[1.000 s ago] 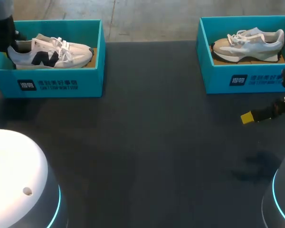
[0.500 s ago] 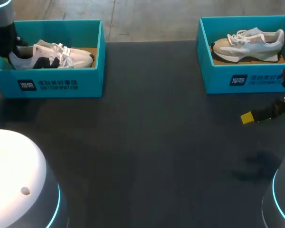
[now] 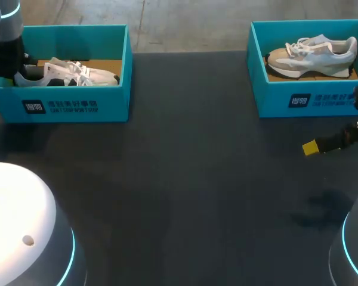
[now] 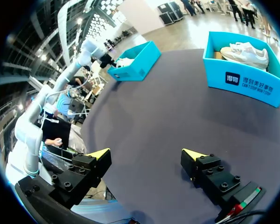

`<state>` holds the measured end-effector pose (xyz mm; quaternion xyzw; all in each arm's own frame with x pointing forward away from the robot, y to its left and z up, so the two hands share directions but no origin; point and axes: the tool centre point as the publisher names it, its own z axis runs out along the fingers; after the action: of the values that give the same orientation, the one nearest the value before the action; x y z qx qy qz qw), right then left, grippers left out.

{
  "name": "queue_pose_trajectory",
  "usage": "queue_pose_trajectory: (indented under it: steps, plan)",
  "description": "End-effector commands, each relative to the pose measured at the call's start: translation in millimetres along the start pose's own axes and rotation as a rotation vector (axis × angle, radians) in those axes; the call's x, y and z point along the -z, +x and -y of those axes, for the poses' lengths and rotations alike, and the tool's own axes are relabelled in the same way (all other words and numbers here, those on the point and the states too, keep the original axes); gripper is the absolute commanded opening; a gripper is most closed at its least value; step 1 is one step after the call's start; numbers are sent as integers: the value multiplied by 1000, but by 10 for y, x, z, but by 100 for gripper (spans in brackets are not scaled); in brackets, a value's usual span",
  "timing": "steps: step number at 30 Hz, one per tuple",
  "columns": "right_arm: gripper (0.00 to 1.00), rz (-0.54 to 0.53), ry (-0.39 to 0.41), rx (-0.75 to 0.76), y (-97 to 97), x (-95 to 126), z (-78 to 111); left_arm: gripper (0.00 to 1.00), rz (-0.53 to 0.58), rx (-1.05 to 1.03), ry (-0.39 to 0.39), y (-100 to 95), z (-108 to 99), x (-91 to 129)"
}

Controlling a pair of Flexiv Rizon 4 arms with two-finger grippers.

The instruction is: Take the shoe out of the shoebox, open the shoe tongue, remove and reinsert the insole, then place the shoe into the shoebox

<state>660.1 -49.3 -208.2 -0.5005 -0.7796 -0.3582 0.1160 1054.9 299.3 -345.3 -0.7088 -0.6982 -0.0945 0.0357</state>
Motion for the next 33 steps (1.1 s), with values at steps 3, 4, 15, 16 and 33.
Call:
queue_pose_trajectory:
  steps: [3,4,15,16,33]
  plan:
    - [100,3,1,-1,5,-9,2,0,-8,-4,6,-21,-38,-88]
    - [100,3,1,-1,5,-9,2,0,-10,-5,5,-26,-37,-102]
    - [100,3,1,-1,5,-9,2,0,-16,-16,11,-56,-44,-202]
    - [100,3,1,-1,5,-9,2,0,-15,-16,11,-60,-40,-208]
    - [100,3,1,-1,5,-9,2,15,-48,21,53,-81,46,-286]
